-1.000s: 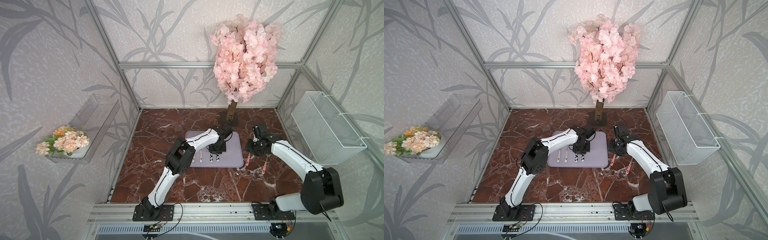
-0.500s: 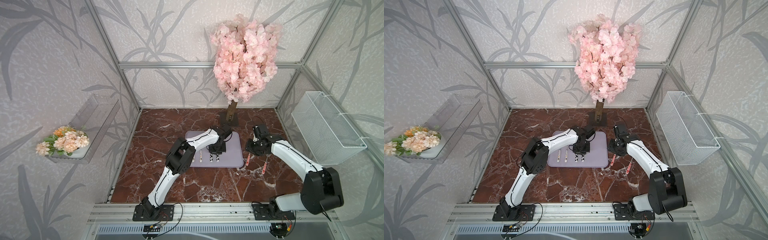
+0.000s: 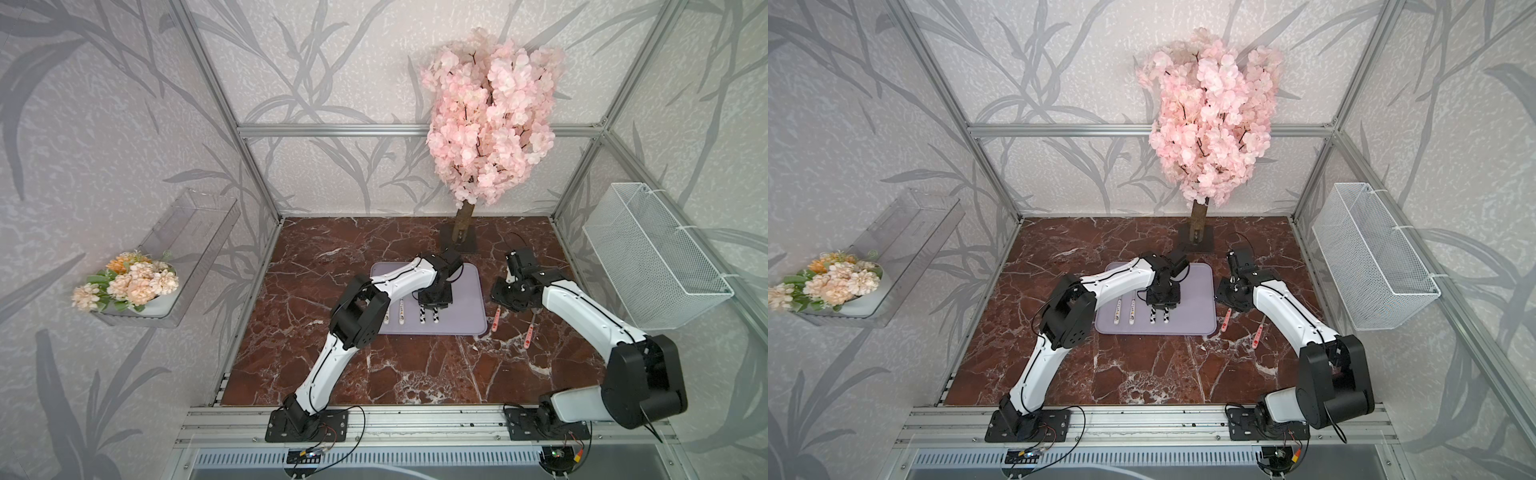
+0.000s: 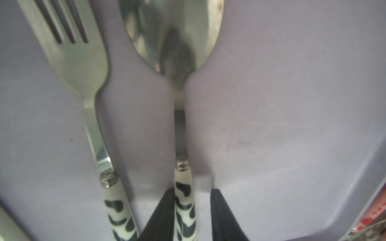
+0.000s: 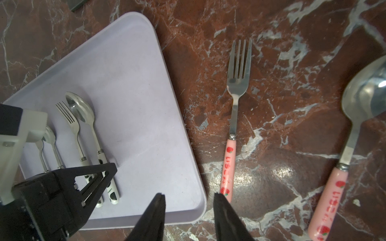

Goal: Set the spoon and fork side by side
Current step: Place the spoon on the tray, then pick up the fork at the center of the board.

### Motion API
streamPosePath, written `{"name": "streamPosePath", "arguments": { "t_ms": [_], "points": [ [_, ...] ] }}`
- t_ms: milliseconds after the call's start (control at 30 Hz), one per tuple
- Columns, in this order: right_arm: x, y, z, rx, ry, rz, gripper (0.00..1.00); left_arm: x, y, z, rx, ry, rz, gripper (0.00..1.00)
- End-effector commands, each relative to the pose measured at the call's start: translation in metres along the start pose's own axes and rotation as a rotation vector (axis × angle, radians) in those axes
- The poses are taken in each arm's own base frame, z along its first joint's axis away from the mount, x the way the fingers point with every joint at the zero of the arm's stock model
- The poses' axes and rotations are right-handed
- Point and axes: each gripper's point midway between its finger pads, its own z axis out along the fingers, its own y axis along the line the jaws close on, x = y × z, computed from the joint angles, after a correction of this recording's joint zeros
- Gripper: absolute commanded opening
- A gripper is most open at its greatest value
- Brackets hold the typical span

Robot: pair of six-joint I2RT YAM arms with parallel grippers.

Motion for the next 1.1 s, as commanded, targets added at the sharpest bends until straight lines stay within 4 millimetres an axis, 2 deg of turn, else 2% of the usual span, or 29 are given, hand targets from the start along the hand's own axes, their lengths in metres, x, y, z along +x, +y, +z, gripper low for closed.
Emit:
{"name": "streamPosePath", "arguments": {
  "t_ms": [0, 100, 200, 367, 500, 567, 667, 767, 867, 933, 1033, 1067],
  "points": [
    [-0.001, -0.002, -0.006, -0.004, -0.019, -0.008, 0.42, 0.017, 0.01, 0.016, -0.032, 0.061, -0.007, 0.34],
    [-0.003, -0.005, -0.007, 0.009, -0.028, -0.007, 0.43, 0.012, 0.009, 0.009, -0.034, 0.036, -0.003, 0.37],
    [-0.004, -0.012, -0.007, 0.039, -0.033, 0.003, 0.43, 0.002, 0.007, -0.007, -0.05, -0.011, 0.008, 0.38],
    [-0.003, -0.021, 0.001, 0.081, -0.003, 0.017, 0.44, -0.011, -0.001, -0.034, -0.041, -0.082, 0.04, 0.45],
    [-0.003, -0.022, 0.005, 0.091, 0.01, 0.015, 0.44, -0.012, -0.005, -0.046, -0.023, -0.104, 0.059, 0.48],
    [-0.005, -0.025, 0.007, 0.11, 0.005, 0.016, 0.44, -0.012, -0.013, -0.055, 0.014, -0.112, 0.072, 0.49],
    [-0.003, -0.032, 0.012, 0.145, 0.022, 0.019, 0.45, -0.021, -0.024, -0.089, 0.06, -0.181, 0.091, 0.49],
    [0.001, -0.038, 0.021, 0.182, 0.063, 0.017, 0.45, -0.033, -0.027, -0.145, 0.088, -0.308, 0.112, 0.5],
    [0.007, -0.043, 0.034, 0.222, 0.123, 0.018, 0.46, -0.039, -0.009, -0.199, 0.061, -0.466, 0.111, 0.53],
    [0.013, -0.046, 0.045, 0.238, 0.173, 0.017, 0.46, -0.04, 0.016, -0.228, 0.013, -0.577, 0.092, 0.56],
    [0.014, -0.048, 0.053, 0.261, 0.199, 0.018, 0.45, -0.03, 0.053, -0.249, -0.023, -0.699, 0.069, 0.56],
    [0.015, -0.052, 0.059, 0.283, 0.216, 0.018, 0.45, -0.026, 0.065, -0.251, -0.025, -0.727, 0.057, 0.56]
  ]
}}
